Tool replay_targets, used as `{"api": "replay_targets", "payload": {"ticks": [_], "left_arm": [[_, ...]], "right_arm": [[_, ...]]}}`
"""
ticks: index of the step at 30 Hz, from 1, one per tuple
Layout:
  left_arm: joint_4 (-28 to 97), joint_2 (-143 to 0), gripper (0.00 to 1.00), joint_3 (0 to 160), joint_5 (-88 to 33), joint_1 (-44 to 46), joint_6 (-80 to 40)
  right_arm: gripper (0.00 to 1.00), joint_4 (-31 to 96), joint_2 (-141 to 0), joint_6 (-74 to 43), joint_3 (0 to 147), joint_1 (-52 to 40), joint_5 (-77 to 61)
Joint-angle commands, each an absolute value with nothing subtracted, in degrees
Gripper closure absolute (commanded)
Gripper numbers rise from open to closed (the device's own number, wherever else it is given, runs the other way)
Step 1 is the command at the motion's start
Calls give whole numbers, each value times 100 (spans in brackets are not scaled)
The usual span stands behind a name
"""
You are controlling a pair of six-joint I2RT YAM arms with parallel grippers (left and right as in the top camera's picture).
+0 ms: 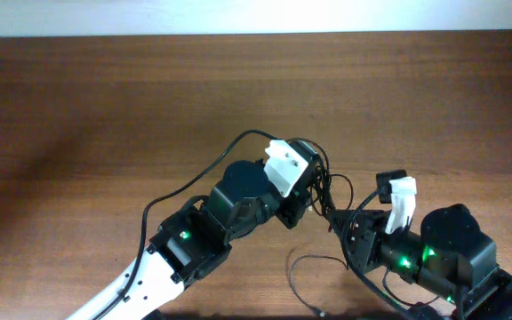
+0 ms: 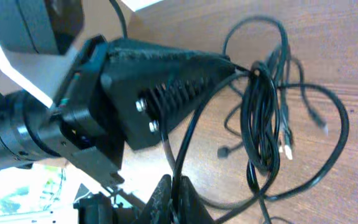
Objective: Untangle cables
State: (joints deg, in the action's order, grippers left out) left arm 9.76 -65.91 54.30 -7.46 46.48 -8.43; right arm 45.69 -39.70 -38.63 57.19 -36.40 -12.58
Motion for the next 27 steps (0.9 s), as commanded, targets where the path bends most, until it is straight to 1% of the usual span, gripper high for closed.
{"api": "replay_targets", "payload": {"ticks": [1,2,6,7,10,11,12,13,14,15,16,17,18,20,25,27], "left_arm": [[1151,-6589,88,5511,-1122,4637,-801],[1216,-6589,85,5511,-1258,4635,-801],[1269,-6589,85,5511,-1337,4641,-799],[1269,-6589,83,5511,-1426,4639,-753],[1278,-6589,84,5511,-1730,4639,-541],[1341,-6589,82,5511,-1741,4639,-486],[1433,-6589,76,5511,-1741,4639,-395],[1597,-6589,55,5511,-1737,4639,-351],[1704,-6589,50,5511,-1708,4635,-351],[1806,-6589,48,5511,-1581,4635,-351],[1922,-6589,41,5511,-1387,4635,-351],[2067,-6589,38,5511,-1214,4635,-353],[2163,-6589,38,5511,-1197,4635,-353],[2141,-6589,41,5511,-1203,4635,-353],[1466,-6589,48,5511,-1284,4635,-355],[1140,-6589,58,5511,-1286,4635,-355]], "right_arm": [[96,4305,-3938,-3844,5819,-3625,-1319],[96,4182,-3938,-3844,5819,-3625,-1347],[96,4091,-3940,-3951,5819,-3625,-1457],[96,4088,-3940,-3951,5819,-3625,-1446],[96,4088,-3946,-3951,5819,-3625,-1435],[96,4091,-3968,-3951,5819,-3625,-1435],[96,4095,-3994,-3948,5819,-3625,-1435],[96,4095,-4027,-3948,5819,-3625,-1435],[96,4095,-4086,-3951,5819,-3625,-1435],[96,4093,-4147,-3951,5819,-3625,-1435],[96,4093,-4193,-3951,5819,-3625,-1439],[96,4093,-4219,-3953,5819,-3625,-1459],[96,4093,-4233,-3953,5819,-3625,-1483],[96,4093,-4230,-3977,5819,-3625,-1531],[96,4104,-4233,-4082,5819,-3625,-1837],[96,4106,-4233,-4117,5819,-3625,-1887]]}}
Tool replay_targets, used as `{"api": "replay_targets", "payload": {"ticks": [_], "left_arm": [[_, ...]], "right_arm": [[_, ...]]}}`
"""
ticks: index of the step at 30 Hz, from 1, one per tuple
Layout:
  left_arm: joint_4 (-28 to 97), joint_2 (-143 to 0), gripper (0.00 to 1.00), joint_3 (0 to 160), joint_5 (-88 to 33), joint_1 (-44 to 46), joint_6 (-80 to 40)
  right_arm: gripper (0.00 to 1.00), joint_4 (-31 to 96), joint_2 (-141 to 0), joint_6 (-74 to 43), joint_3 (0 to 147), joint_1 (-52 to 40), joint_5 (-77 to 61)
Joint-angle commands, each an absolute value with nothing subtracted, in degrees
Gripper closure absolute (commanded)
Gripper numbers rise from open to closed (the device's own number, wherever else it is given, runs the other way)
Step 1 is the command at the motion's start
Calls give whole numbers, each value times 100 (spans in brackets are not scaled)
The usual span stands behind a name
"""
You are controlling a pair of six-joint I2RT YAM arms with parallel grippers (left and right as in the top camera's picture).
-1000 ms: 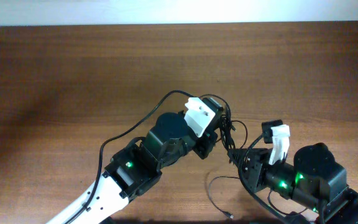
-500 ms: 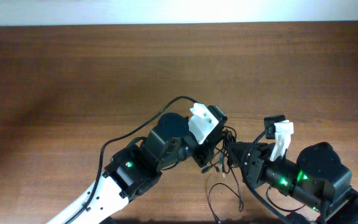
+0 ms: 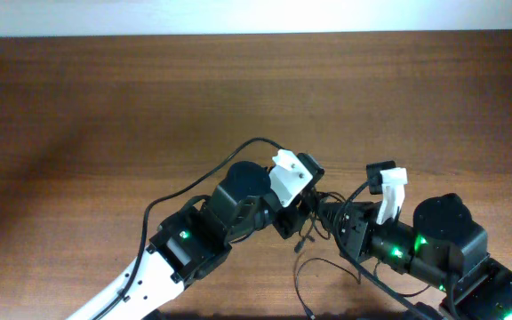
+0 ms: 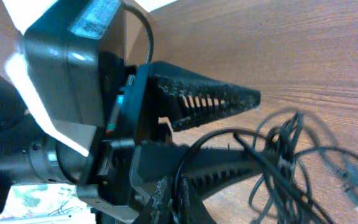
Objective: Untangle cables
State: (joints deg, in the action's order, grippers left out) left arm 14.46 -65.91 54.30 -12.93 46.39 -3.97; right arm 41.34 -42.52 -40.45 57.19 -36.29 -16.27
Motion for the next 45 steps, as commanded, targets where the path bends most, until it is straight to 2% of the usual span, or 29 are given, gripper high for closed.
{"api": "replay_targets", "payload": {"ticks": [1,3,4,8,10,12,14,16,17,19,20,24,26,28,30,32,33,35,38,39,41,45], "left_arm": [[998,-6589,67,5511,-1291,4639,-357],[856,-6589,92,5511,-1406,4639,-355],[805,-6589,100,5511,-1417,4639,-355],[770,-6589,100,5511,-952,4635,-613],[869,-6587,100,5513,38,4635,-1688],[1092,-6589,100,5513,838,4635,-3046],[1299,-6589,100,5511,1253,4635,-4023],[1446,-6589,100,5513,1391,4635,-4993],[1446,-6569,100,5513,1374,4635,-5277],[1505,-6416,100,5513,1236,4635,-5382],[1597,-6195,100,5513,1066,4635,-5599],[1640,-5468,100,5513,589,4635,-5612],[1697,-5229,100,5513,399,4635,-5603],[1706,-5245,100,5513,191,4639,-5544],[1675,-5253,100,5513,-80,4639,-4958],[1667,-5253,100,5513,-399,4639,-4438],[1667,-5253,100,5513,-537,4639,-4261],[1656,-5251,100,5513,-1015,4639,-4018],[1608,-5247,100,5513,-1190,4639,-4021],[1461,-5247,100,5513,-1466,4639,-4018],[1470,-5231,100,5513,-1483,4639,-4016],[1772,-5148,100,5513,-556,4633,-4021]], "right_arm": [[96,4091,-4233,-4224,5819,-3625,-1890],[96,4066,-4233,-4248,5819,-3625,-1883],[95,4071,-4233,-4239,5819,-3625,-1831],[68,4362,-4195,-3876,5830,-3625,-1002],[53,5155,-4077,-3741,6095,-3625,158],[31,6031,-3957,-3400,6595,-3625,982],[27,6342,-3924,-3409,6761,-3625,1063],[25,6429,-3938,-3726,6722,-3627,495],[26,6416,-3938,-4364,6615,-3625,-8],[39,6261,-3938,-4814,6379,-3625,-67],[42,6023,-3938,-4858,6198,-3627,-71],[44,4987,-3999,-4853,5688,-3632,-150],[47,4237,-4281,-4856,5614,-3636,-1063],[47,3874,-4556,-4921,5614,-3636,-1339],[48,3673,-4967,-5262,5614,-3636,-1658],[57,3387,-5188,-5264,5614,-3625,-1310],[59,3288,-5218,-5306,5614,-3625,-1094],[58,3153,-5247,-5671,5614,-3625,-515],[58,3138,-5380,-6051,5614,-3625,-379],[65,3135,-5498,-6073,5614,-3625,-379],[96,3135,-5577,-6031,5614,-3625,-261],[96,3350,-4700,-4563,5616,-3625,-408]]}}
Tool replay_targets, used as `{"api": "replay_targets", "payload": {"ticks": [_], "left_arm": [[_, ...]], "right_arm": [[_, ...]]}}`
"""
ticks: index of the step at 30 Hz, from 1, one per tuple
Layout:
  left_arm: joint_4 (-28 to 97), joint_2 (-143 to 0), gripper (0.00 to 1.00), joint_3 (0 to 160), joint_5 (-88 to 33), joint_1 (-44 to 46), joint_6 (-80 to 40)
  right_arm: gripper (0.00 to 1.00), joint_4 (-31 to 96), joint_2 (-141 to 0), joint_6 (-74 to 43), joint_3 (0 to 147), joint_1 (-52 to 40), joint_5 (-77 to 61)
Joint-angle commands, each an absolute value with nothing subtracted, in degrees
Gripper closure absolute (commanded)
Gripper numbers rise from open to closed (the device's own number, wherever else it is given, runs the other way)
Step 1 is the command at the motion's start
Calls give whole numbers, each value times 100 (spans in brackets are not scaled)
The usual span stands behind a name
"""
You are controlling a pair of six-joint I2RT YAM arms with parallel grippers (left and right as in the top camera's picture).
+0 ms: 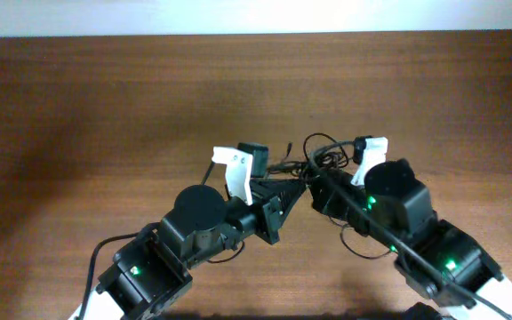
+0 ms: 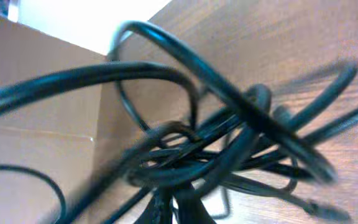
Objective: Untangle cables
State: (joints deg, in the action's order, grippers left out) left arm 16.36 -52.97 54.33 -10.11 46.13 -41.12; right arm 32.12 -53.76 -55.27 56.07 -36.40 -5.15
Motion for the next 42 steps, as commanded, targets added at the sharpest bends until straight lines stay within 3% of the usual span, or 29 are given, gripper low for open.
{"api": "replay_targets", "payload": {"ticks": [1,5,8,11,13,14,15,16,17,19,21,28,33,35,39,42], "left_arm": [[1859,-5092,100,5513,-242,4635,-4021],[2410,-5039,100,5513,1372,4635,-4023],[2309,-5043,100,5513,1236,4635,-4066],[1699,-5043,100,5513,108,4635,-3590],[1525,-5043,100,5513,-27,4635,-3597],[1500,-5043,100,5513,-30,4635,-3605],[1500,-5043,100,5513,-32,4635,-3686],[1496,-5043,100,5513,-34,4635,-3686],[1472,-5043,100,5513,-128,4635,-3682],[1332,-5043,100,5513,-574,4635,-3485],[1330,-5054,100,5513,-650,4639,-2628],[1339,-5113,100,5513,-1273,4652,-2600],[1616,-5113,100,5513,-1271,4650,-2596],[1640,-5113,100,5513,-1243,4648,-2340],[1678,-5109,100,5513,-106,4644,-2346],[1678,-5109,100,5513,64,4648,-2346]], "right_arm": [[96,3463,-4416,-4392,5616,-3625,-405],[96,3859,-2126,-3597,5616,-3625,-381],[95,4056,-1087,-3601,5614,-3625,86],[70,4285,-1192,-4593,5437,-3632,-110],[37,4115,-1396,-5819,5006,-3636,-213],[28,4012,-1459,-5898,4856,-3636,-211],[13,3953,-1549,-5898,4626,-3636,-137],[17,3697,-1664,-5900,4381,-3636,23],[34,3253,-1837,-5909,4152,-3636,-158],[51,2858,-2285,-6619,4095,-3636,-661],[51,2316,-2930,-7098,4152,-3636,-1256],[49,819,-4727,-7835,4270,-3634,-1435],[45,812,-4794,-7966,4574,-3625,-1011],[41,819,-4764,-8029,4626,-3625,-1426],[41,1726,-4276,-8044,4633,-3625,-1459],[41,1911,-3997,-8047,4633,-3625,-1437]]}}
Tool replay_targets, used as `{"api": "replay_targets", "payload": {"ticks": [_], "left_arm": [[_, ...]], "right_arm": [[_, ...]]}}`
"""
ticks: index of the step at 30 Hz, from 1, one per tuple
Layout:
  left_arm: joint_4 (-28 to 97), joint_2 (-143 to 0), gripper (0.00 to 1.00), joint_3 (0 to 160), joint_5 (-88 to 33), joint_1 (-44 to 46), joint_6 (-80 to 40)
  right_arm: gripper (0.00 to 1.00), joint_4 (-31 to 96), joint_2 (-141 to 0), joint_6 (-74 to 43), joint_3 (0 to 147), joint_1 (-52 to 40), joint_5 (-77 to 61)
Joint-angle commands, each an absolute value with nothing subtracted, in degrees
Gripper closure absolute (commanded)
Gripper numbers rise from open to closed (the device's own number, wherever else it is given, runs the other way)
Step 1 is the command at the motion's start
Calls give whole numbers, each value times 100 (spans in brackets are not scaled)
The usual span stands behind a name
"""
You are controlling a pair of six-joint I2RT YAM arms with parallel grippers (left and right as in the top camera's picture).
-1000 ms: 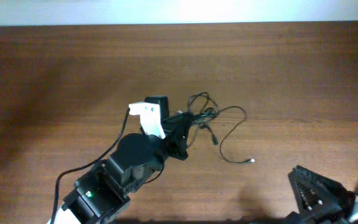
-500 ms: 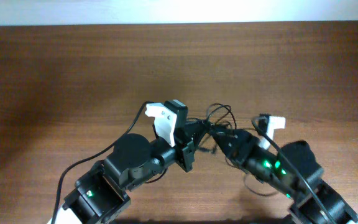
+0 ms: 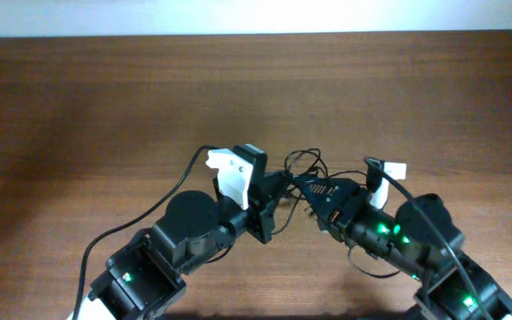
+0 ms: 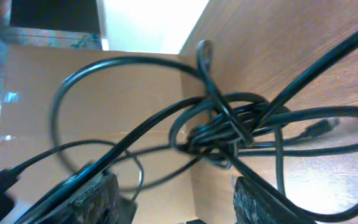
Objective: Untangle cables
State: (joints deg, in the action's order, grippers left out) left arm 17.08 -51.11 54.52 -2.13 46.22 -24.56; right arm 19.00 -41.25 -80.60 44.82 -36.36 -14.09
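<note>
A knot of thin black cables [image 3: 302, 169] sits between my two grippers at the table's middle. My left gripper [image 3: 278, 182] points right, and its fingers look shut on a strand at the knot's left edge. Just right of the knot, my right gripper [image 3: 320, 191] points left. In the right wrist view the knot [image 4: 219, 127] lies ahead of the right gripper [image 4: 173, 202]. Its fingers [image 4: 89, 199] stand wide apart with nothing between them. One loose plug end [image 4: 319, 127] sticks out to the right.
The wooden table [image 3: 149, 98] stretches to a white wall along the back. A brown cardboard panel [image 4: 55, 93] stands beyond the knot in the right wrist view. A black loop of cable [image 3: 372, 267] lies under my right arm.
My right gripper was shut on a strand and is now open, with the knot ahead of it. Both grippers and the tangle sit slightly nearer the front of the table.
Both grippers first met at the front centre-right, the left holding the bundle and the right shut on a strand. Then the left's fingers stood apart around the cables. Later both had moved back to mid-table with the tangle between them. Now the right is open.
</note>
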Motion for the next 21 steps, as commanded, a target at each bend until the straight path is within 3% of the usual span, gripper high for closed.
{"api": "replay_targets", "payload": {"ticks": [1,8,13,14,16,19,21], "left_arm": [[1669,-5109,100,5513,-108,4646,-2346],[1612,-5109,100,5513,-1625,4650,-2344],[1050,-4993,100,5513,-2167,4650,-2342],[1125,-4960,100,5513,-2001,4633,-2279],[1649,-4963,100,5513,-985,4635,-2285],[2792,-4963,100,5513,1964,4633,-3304],[2969,-4980,100,5513,2582,4635,-3409]], "right_arm": [[41,1911,-4029,-8047,4633,-3625,-1435],[46,1474,-4744,-8200,4633,-3625,-768],[87,1747,-4775,-8191,4633,-3625,-554],[96,1802,-4755,-8073,4633,-3625,-554],[96,2106,-4604,-7797,4633,-3625,-637],[96,2274,-3892,-7096,4687,-3625,-1059],[96,2362,-3297,-7070,4790,-3625,-1280]]}}
